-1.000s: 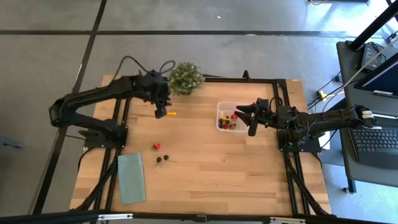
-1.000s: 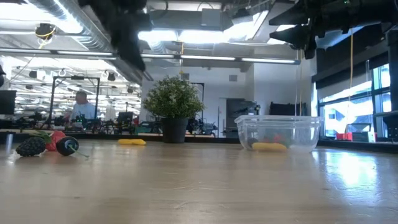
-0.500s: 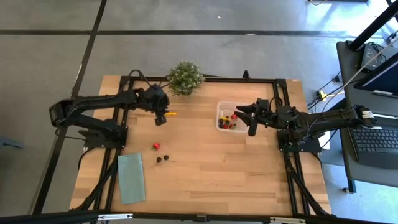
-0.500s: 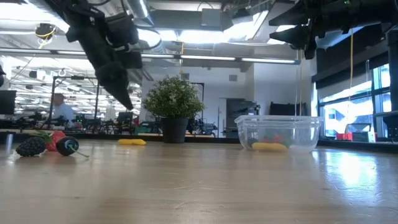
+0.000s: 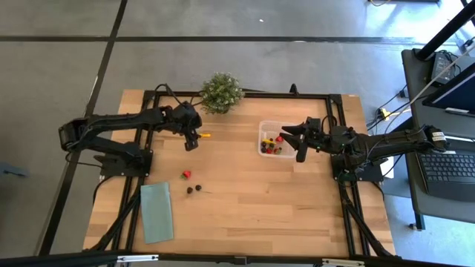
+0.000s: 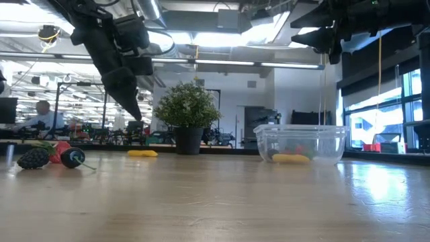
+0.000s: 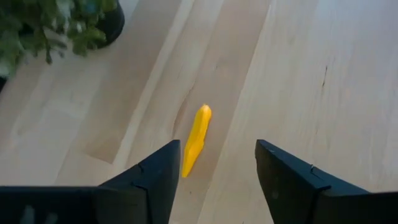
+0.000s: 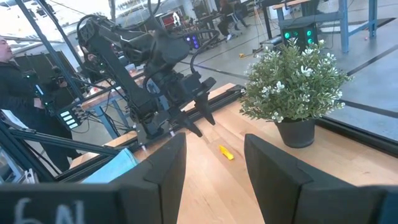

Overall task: Pick and placing Produce into tupperware
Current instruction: Put the sweet corn into the transparent bin

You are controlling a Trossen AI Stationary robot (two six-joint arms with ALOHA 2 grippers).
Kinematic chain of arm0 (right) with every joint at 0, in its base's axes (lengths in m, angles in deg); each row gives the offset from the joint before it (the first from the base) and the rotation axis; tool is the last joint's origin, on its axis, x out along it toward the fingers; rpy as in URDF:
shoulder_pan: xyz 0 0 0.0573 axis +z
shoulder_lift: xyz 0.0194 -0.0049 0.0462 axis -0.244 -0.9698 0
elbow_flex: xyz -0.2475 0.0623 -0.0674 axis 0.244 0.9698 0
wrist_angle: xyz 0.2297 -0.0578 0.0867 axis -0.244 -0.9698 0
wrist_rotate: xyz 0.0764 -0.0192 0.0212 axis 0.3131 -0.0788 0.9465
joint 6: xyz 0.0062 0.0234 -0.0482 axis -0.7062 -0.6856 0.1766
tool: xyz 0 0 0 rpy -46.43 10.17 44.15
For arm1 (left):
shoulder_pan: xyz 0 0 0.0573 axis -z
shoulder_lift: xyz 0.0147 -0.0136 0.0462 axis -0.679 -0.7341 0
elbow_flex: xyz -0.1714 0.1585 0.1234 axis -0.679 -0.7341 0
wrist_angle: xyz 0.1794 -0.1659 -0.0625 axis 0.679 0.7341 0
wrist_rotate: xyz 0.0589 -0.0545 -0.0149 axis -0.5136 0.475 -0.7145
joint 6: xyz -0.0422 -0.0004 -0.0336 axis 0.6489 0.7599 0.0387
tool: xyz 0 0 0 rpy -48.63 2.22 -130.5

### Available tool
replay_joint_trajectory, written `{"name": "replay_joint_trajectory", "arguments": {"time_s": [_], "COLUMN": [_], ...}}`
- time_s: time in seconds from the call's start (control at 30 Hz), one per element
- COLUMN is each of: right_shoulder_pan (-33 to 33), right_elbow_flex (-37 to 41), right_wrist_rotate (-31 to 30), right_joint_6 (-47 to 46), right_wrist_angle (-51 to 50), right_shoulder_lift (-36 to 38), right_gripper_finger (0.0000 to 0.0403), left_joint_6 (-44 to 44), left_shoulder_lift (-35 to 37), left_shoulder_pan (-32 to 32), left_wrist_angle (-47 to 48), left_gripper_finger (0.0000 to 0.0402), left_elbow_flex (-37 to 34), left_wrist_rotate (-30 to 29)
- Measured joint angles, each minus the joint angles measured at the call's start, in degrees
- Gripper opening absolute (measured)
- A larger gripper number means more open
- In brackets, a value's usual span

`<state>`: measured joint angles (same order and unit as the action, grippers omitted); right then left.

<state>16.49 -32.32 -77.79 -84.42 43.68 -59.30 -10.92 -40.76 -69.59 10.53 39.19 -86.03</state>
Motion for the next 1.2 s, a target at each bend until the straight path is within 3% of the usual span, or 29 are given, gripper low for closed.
{"name": "replay_joint_trajectory", "arguments": {"time_s": [0.27,0.6,0.9,1.2], "right_shoulder_pan": [-0.1,-0.8,-0.8,-0.8], "right_elbow_flex": [0.0,0.0,0.0,0.0], "right_wrist_rotate": [0.0,0.0,0.0,0.0], "right_joint_6": [1.5,1.4,1.3,1.3], "right_wrist_angle": [-0.3,-0.4,-0.4,-0.6], "right_shoulder_lift": [0.0,0.0,0.0,0.0], "right_gripper_finger": [0.0165,0.0165,0.0165,0.0165], "left_joint_6": [-8.3,-9.4,-12.0,-11.9], "left_shoulder_lift": [-3.9,-15.7,-22.7,-23.1], "left_shoulder_pan": [-0.5,-0.7,-0.7,-0.7], "left_wrist_angle": [-1.7,-10.9,-11.6,-9.9], "left_gripper_finger": [0.0191,0.0175,0.0162,0.0114], "left_elbow_flex": [0.0,0.0,0.4,0.4], "left_wrist_rotate": [-0.3,-2.6,-2.8,-0.1]}}
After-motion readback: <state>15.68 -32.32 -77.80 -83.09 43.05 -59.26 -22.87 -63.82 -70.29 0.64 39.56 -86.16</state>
